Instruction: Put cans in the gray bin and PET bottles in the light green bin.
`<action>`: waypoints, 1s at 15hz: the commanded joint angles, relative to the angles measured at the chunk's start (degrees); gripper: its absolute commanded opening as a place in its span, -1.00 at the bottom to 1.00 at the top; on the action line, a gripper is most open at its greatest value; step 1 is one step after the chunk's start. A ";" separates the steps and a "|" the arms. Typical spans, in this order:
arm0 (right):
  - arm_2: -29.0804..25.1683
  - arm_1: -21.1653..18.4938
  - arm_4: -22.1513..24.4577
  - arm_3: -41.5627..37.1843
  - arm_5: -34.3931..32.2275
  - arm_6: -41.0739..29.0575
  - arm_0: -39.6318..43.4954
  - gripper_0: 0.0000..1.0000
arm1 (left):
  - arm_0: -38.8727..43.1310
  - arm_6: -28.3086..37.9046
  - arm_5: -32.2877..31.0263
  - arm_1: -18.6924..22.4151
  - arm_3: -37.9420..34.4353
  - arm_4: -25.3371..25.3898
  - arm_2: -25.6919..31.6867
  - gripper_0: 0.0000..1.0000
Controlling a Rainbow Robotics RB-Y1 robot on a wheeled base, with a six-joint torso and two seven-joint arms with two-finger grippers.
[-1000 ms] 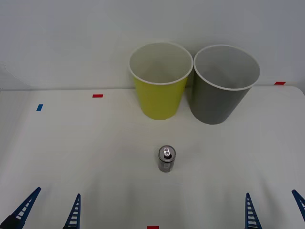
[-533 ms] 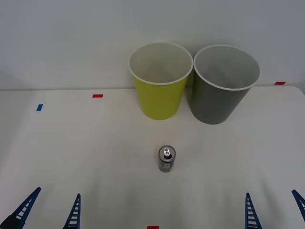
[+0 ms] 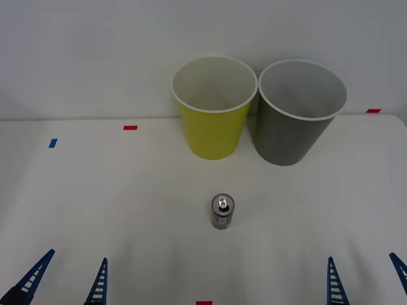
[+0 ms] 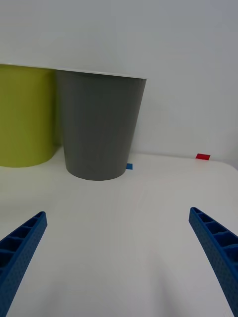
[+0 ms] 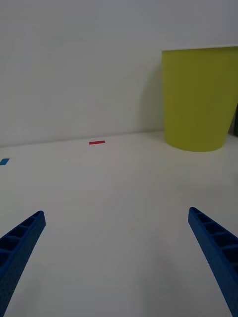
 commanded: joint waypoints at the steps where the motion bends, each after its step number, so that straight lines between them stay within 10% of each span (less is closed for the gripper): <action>1: 0.00 0.00 0.00 0.00 0.00 0.00 0.00 1.00 | 0.00 0.00 0.00 0.00 0.00 0.00 0.00 1.00; 15: 0.00 0.00 0.00 0.00 0.00 0.00 0.00 1.00 | 0.00 0.00 0.00 0.00 0.00 0.00 0.00 1.00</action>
